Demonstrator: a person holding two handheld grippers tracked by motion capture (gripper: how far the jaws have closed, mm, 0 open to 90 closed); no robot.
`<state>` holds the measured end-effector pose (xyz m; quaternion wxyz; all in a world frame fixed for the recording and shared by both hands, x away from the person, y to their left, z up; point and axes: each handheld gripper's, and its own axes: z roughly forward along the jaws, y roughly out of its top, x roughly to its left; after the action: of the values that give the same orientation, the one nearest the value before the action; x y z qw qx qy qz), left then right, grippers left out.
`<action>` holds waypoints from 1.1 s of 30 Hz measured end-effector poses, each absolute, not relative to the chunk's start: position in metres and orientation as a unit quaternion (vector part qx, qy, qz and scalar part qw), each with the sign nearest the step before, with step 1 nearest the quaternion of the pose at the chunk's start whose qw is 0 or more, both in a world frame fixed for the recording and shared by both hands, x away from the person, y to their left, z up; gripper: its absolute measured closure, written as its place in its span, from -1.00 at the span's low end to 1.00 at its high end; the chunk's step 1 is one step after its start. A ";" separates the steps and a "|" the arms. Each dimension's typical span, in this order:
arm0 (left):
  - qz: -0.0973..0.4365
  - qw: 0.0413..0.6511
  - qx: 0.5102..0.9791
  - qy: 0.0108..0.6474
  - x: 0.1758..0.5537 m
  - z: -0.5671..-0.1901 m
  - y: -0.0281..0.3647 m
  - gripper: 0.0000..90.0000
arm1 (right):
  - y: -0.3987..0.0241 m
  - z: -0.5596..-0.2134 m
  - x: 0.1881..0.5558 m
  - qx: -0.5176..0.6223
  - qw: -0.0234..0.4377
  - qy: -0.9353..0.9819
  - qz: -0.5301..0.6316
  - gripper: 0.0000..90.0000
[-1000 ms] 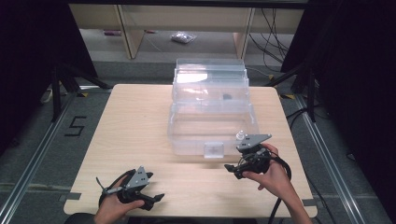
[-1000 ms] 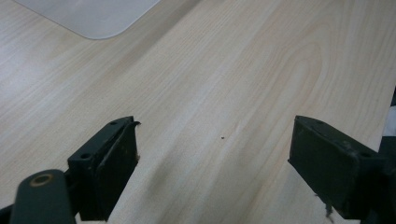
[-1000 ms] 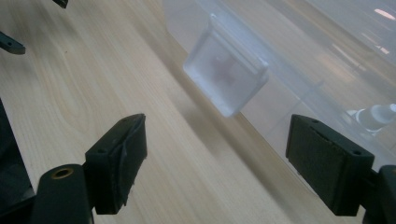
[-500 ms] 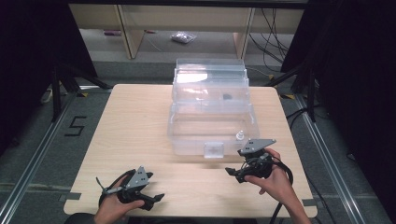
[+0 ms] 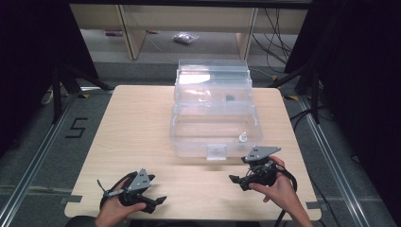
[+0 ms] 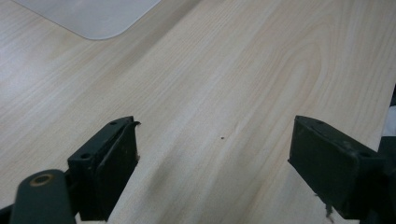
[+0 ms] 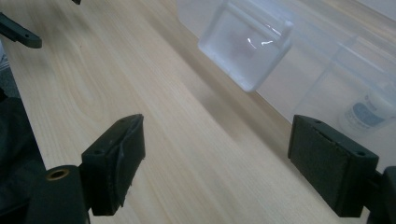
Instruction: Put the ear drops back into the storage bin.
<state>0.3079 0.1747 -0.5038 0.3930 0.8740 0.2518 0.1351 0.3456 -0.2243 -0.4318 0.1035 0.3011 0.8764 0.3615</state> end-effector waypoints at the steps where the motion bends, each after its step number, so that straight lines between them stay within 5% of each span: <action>1: 0.135 0.393 0.874 0.252 0.308 -0.504 0.175 -0.67 | -0.224 -0.432 0.346 0.301 0.104 0.876 0.361 -0.56; 33: 0.134 0.391 0.876 0.249 0.308 -0.503 0.175 -0.67 | -0.252 -0.465 0.325 0.334 0.107 0.859 0.372 -0.63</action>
<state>0.3080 0.1746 -0.5035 0.3909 0.8760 0.2486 0.1340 0.3254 -0.2519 -0.4650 0.1070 0.3340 0.8593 0.3724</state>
